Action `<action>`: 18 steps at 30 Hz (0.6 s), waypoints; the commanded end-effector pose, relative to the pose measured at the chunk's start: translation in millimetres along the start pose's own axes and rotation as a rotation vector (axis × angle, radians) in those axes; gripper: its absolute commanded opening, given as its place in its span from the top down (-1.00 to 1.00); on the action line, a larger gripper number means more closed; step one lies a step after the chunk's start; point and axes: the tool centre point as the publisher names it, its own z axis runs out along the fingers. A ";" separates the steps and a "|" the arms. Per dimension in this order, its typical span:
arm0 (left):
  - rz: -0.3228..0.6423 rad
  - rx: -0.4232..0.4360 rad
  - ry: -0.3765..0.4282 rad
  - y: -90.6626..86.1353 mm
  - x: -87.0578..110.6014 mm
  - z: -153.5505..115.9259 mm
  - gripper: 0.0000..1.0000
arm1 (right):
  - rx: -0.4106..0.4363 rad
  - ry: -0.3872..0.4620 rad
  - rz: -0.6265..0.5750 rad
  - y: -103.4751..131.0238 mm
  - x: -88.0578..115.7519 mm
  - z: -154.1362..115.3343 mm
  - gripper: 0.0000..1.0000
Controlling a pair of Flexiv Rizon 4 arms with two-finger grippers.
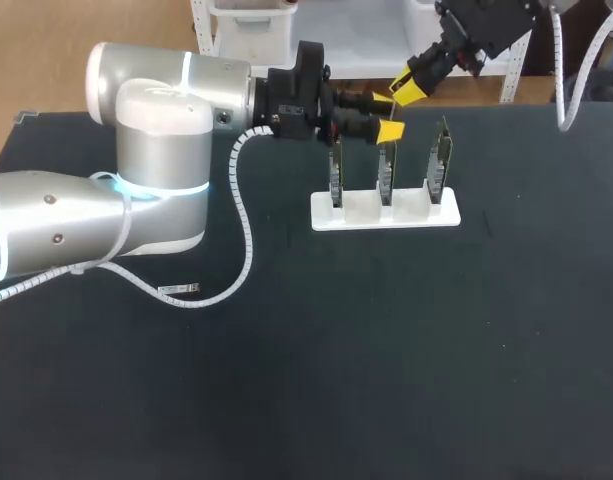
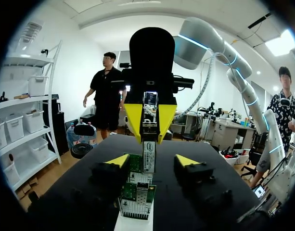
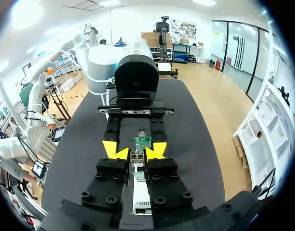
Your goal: Pick up the optical module with the left hand, and insert it into the network port with the right hand.
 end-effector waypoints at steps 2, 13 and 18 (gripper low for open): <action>0.000 0.001 0.001 1.3 0.2 0.7 -1.00 | 0.000 0.002 0.000 1.5 0.6 0.7 1.00; 0.041 0.002 0.017 -3.6 -8.5 -3.3 -1.00 | 0.003 -0.001 -0.003 2.3 0.8 0.9 1.00; 0.061 -0.004 0.038 -5.4 -11.1 -9.5 -1.00 | 0.003 0.003 -0.006 2.4 0.5 0.6 1.00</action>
